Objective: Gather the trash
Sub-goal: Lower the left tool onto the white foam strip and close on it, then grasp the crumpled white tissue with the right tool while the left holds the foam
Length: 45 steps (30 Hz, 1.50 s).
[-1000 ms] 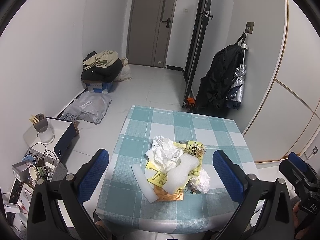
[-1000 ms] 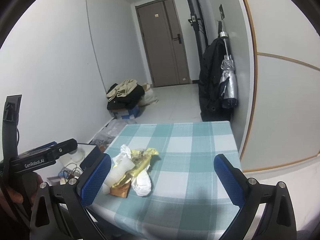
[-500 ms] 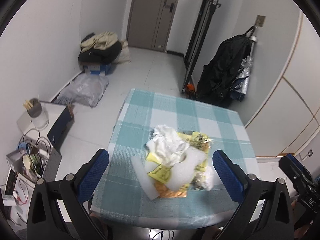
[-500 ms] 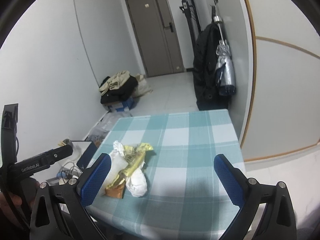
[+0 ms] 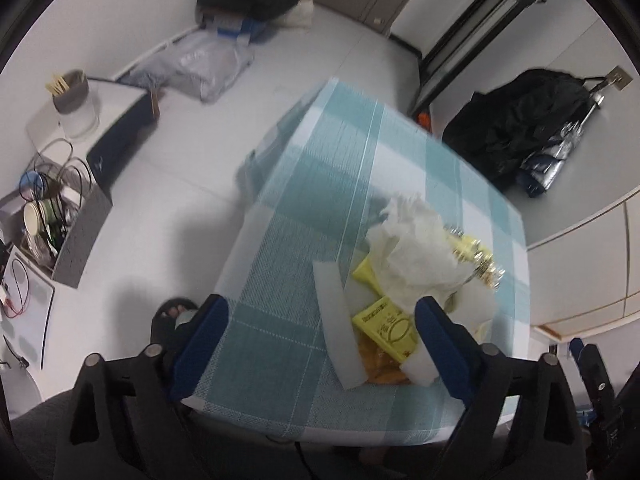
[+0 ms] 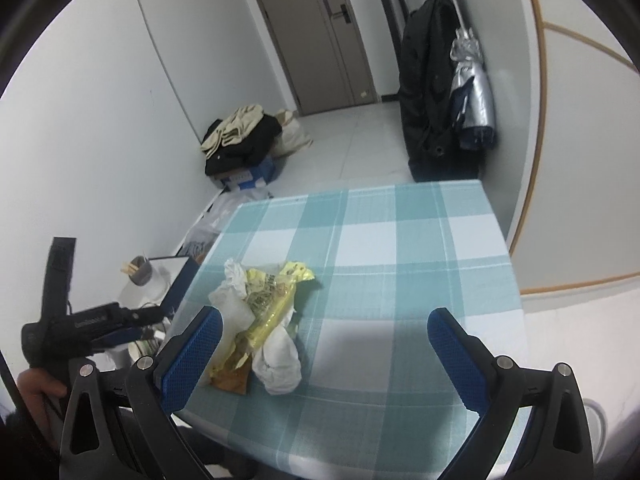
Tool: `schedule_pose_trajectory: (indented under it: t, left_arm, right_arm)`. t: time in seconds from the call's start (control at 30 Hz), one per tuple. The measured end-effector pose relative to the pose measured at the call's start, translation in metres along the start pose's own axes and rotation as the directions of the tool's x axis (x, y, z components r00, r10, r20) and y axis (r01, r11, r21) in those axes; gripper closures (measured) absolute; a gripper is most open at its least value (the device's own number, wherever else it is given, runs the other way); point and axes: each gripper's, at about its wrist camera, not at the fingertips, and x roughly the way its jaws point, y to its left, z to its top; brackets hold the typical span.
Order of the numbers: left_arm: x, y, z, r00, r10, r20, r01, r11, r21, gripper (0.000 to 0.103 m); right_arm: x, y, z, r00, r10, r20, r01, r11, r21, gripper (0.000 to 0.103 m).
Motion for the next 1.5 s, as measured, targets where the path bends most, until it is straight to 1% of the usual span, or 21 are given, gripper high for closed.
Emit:
schedule_pose_trajectory:
  t: [0.1, 0.13, 0.17, 0.2, 0.23, 0.27, 0.3, 0.37, 0.43, 0.47, 0.5, 0.53, 0.57, 0.63, 0.67, 0.77, 0.9, 1.07, 1.17, 1.27, 1.5]
  left_arm:
    - [0.015, -0.002, -0.001, 0.997, 0.008, -0.074, -0.008, 1.0, 0.002, 0.031]
    - [0.02, -0.003, -0.001, 0.995, 0.023, -0.093, -0.023, 1.0, 0.005, 0.032]
    - [0.024, -0.004, -0.002, 0.994, 0.038, -0.104, -0.037, 0.999, 0.009, 0.037]
    - [0.027, -0.005, -0.002, 0.993, 0.044, -0.109, -0.043, 0.999, 0.012, 0.046]
    - [0.028, -0.003, -0.001, 0.993, 0.043, -0.114, -0.042, 0.999, 0.015, 0.05]
    - [0.028, -0.005, 0.0, 0.993, 0.043, -0.111, -0.04, 0.999, 0.024, 0.052]
    - [0.027, -0.008, 0.0, 0.995, 0.05, -0.089, -0.046, 0.998, 0.043, 0.052]
    - [0.025, -0.011, 0.0, 0.994, 0.065, -0.083, -0.059, 0.996, 0.066, 0.053]
    - [0.023, -0.016, 0.0, 0.996, 0.04, -0.085, -0.033, 0.996, 0.082, 0.063]
    - [0.024, -0.018, -0.001, 0.995, 0.043, -0.086, -0.034, 0.995, 0.098, 0.072]
    - [0.025, -0.021, -0.001, 0.994, 0.057, -0.096, -0.046, 0.992, 0.116, 0.077]
    - [0.025, -0.022, -0.001, 0.994, 0.072, -0.079, -0.062, 0.99, 0.13, 0.081]
    - [0.025, -0.024, -0.002, 0.994, 0.082, -0.074, -0.07, 0.986, 0.149, 0.09]
    - [0.025, -0.026, -0.003, 0.993, 0.098, -0.062, -0.086, 0.982, 0.17, 0.091]
    - [0.023, -0.026, -0.004, 0.994, 0.087, -0.059, -0.076, 0.983, 0.168, 0.096]
    - [0.018, -0.025, -0.002, 0.997, 0.073, -0.038, -0.065, 0.982, 0.177, 0.098]
    - [0.007, -0.021, 0.001, 0.999, 0.027, -0.021, -0.023, 0.986, 0.166, 0.099]
    - [0.0, -0.024, 0.002, 0.999, -0.035, 0.015, 0.033, 0.986, 0.164, 0.099]
    - [-0.006, -0.026, 0.004, 0.996, -0.079, 0.034, 0.073, 0.984, 0.16, 0.099]
    - [-0.009, -0.025, 0.008, 0.992, -0.117, 0.052, 0.107, 0.982, 0.156, 0.099]
    - [-0.026, -0.017, 0.011, 0.977, -0.186, 0.105, 0.172, 0.976, 0.133, 0.099]
  right_arm:
    - [0.007, -0.001, 0.002, 1.0, 0.006, -0.021, -0.006, 1.0, 0.005, 0.0]
    - [0.009, -0.002, 0.002, 1.0, 0.007, -0.028, -0.007, 1.0, 0.008, 0.0]
    - [0.011, -0.002, 0.002, 0.999, 0.011, -0.035, -0.011, 1.0, 0.012, 0.0]
    - [0.012, -0.002, 0.002, 0.999, 0.014, -0.04, -0.014, 1.0, 0.014, 0.0]
    - [0.013, -0.002, 0.002, 0.999, 0.019, -0.045, -0.018, 1.0, 0.016, 0.0]
    - [0.014, -0.002, 0.002, 0.999, 0.022, -0.049, -0.021, 1.0, 0.016, 0.0]
    - [0.014, -0.002, 0.003, 0.998, 0.022, -0.051, -0.021, 1.0, 0.014, 0.0]
    - [0.015, -0.002, 0.003, 0.998, 0.024, -0.053, -0.024, 1.0, 0.007, 0.0]
    - [0.015, -0.001, 0.003, 0.998, 0.02, -0.054, -0.02, 1.0, 0.0, 0.0]
    - [0.015, -0.001, 0.003, 0.998, 0.021, -0.055, -0.021, 1.0, -0.002, 0.0]
    - [0.016, -0.001, 0.003, 0.998, 0.021, -0.057, -0.021, 1.0, -0.005, 0.0]
    - [0.017, -0.001, 0.003, 0.998, 0.02, -0.059, -0.021, 1.0, -0.007, 0.0]
    - [0.018, -0.001, 0.003, 0.998, 0.018, -0.065, -0.019, 1.0, -0.011, 0.0]
    - [0.019, -0.001, 0.002, 0.997, 0.015, -0.071, -0.016, 1.0, -0.014, 0.0]
    - [0.019, 0.0, 0.002, 0.997, 0.012, -0.073, -0.013, 1.0, -0.017, 0.0]
    - [0.021, 0.0, 0.001, 0.996, 0.003, -0.085, -0.005, 1.0, -0.028, 0.004]
    - [0.02, 0.001, -0.003, 0.996, 0.02, -0.092, -0.022, 0.999, -0.024, 0.005]
    - [0.008, 0.016, -0.004, 0.999, 0.008, -0.048, -0.013, 0.996, -0.093, 0.006]
    - [-0.002, 0.03, -0.005, 1.0, -0.015, -0.009, 0.013, 0.986, -0.168, 0.006]
    - [-0.008, 0.042, -0.007, 1.0, -0.028, 0.007, 0.029, 0.976, -0.217, 0.006]
    - [-0.015, 0.055, 0.004, 1.0, -0.004, 0.029, 0.011, 0.971, -0.237, 0.007]
